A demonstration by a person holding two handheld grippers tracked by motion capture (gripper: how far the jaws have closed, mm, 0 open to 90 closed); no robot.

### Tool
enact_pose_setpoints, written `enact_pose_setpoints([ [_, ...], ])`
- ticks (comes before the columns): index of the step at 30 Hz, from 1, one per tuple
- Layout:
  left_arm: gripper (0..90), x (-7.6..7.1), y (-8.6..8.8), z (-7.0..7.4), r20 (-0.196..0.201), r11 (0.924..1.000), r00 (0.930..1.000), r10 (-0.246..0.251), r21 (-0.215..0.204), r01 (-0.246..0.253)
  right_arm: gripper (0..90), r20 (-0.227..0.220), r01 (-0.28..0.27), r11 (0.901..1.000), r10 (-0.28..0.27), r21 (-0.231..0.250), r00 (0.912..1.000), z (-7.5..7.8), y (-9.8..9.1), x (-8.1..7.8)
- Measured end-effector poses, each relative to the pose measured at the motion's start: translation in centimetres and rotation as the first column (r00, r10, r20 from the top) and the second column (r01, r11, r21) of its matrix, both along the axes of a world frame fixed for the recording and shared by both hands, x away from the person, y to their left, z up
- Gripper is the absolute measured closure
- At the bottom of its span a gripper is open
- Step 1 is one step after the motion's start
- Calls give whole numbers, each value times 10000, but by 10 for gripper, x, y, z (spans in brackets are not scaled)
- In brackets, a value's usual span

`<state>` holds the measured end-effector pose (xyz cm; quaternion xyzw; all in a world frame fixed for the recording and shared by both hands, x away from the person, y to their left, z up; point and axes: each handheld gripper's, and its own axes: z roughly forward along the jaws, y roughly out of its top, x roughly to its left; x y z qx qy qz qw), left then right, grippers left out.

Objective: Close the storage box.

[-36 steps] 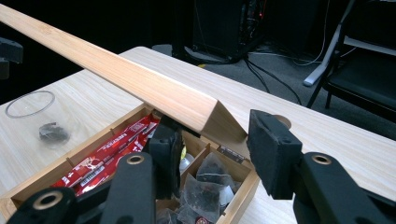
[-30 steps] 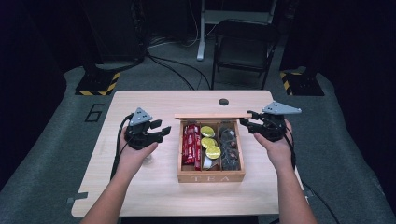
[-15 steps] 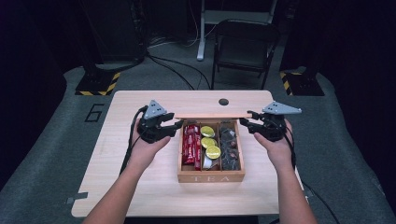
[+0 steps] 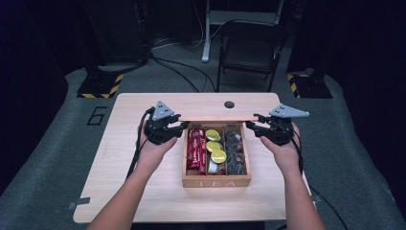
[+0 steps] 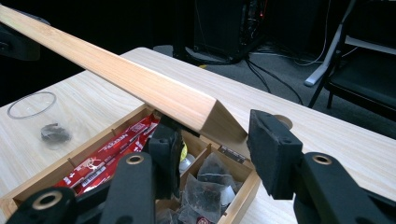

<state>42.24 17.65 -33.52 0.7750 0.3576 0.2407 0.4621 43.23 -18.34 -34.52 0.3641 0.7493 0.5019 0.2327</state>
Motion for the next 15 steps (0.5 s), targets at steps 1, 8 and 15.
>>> enact_pose_setpoints([
  [1, 587, 0, 0, 0, 13, 10000, 10000, 0, 23, 0, 550, 4, 4, 10000, -4, 3, 10000, 0, 0, 0],
  [8, 589, 1, 0, 1, -11, 10000, 10000, 16, -34, -16, 536, 30, -68, 9999, 68, 141, 10000, 2, -2, -3],
  [15, 589, 0, 0, 1, -71, 10000, 10000, -59, 65, 59, 520, -70, -181, 9998, 182, 114, 9998, 5, -3, -7],
])
